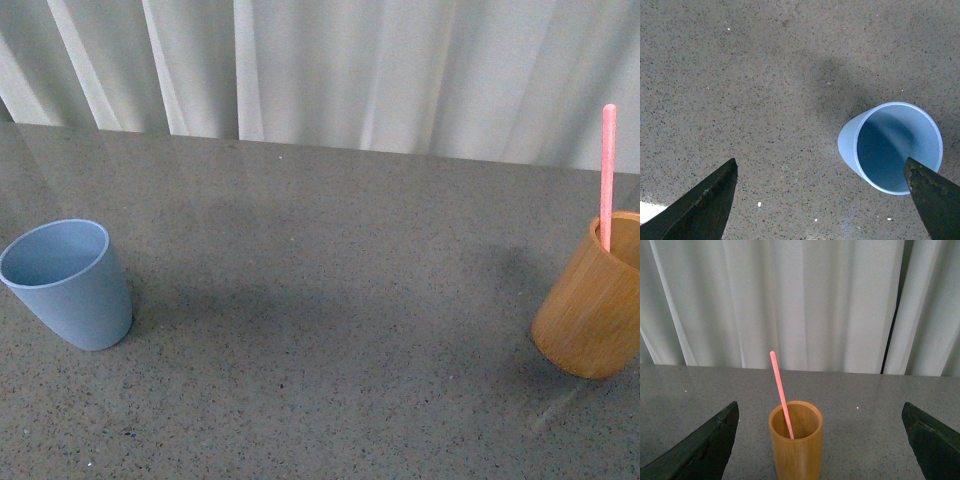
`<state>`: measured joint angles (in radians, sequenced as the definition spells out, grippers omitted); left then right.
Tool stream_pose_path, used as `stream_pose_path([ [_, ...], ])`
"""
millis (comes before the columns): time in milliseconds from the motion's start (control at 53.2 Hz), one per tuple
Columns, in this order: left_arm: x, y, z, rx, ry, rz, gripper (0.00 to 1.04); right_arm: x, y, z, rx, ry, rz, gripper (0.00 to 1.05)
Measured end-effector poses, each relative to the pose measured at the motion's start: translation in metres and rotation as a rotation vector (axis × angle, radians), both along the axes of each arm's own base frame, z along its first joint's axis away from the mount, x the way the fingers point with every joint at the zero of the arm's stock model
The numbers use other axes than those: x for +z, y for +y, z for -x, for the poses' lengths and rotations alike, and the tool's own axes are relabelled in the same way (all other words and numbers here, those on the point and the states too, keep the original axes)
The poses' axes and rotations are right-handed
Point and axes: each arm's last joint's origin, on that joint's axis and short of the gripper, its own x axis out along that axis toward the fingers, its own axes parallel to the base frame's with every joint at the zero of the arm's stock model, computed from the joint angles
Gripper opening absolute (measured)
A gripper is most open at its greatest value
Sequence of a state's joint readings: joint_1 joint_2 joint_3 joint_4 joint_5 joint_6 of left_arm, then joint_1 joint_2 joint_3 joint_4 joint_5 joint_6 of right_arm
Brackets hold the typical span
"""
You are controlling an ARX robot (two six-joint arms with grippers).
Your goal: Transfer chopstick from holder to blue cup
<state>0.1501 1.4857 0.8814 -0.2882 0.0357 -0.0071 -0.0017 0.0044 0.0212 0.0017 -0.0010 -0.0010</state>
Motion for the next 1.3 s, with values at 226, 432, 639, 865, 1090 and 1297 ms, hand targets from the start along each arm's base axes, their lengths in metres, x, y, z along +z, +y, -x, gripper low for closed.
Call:
stream_pose_path([
  [226, -0.017, -0.018, -0.011, -0.026, 0.059, -0.011, 0.98, 0.000, 0.000, 0.000, 0.000, 0.000, 0.000, 0.95],
  [432, -0.024, -0.028, -0.017, -0.030, 0.075, -0.014, 0.98, 0.000, 0.000, 0.000, 0.000, 0.000, 0.000, 0.95],
  [639, -0.036, -0.032, -0.028, -0.020, 0.094, -0.025, 0.98, 0.000, 0.000, 0.000, 0.000, 0.000, 0.000, 0.95],
  [865, -0.046, -0.026, -0.040, 0.007, 0.111, -0.037, 0.98, 0.000, 0.000, 0.000, 0.000, 0.000, 0.000, 0.95],
  [1090, -0.058, -0.023, -0.047, 0.027, 0.137, -0.043, 0.98, 0.000, 0.000, 0.000, 0.000, 0.000, 0.000, 0.95],
  [1297, -0.064, -0.025, -0.051, 0.033, 0.152, -0.057, 0.93, 0.000, 0.000, 0.000, 0.000, 0.000, 0.000, 0.95],
])
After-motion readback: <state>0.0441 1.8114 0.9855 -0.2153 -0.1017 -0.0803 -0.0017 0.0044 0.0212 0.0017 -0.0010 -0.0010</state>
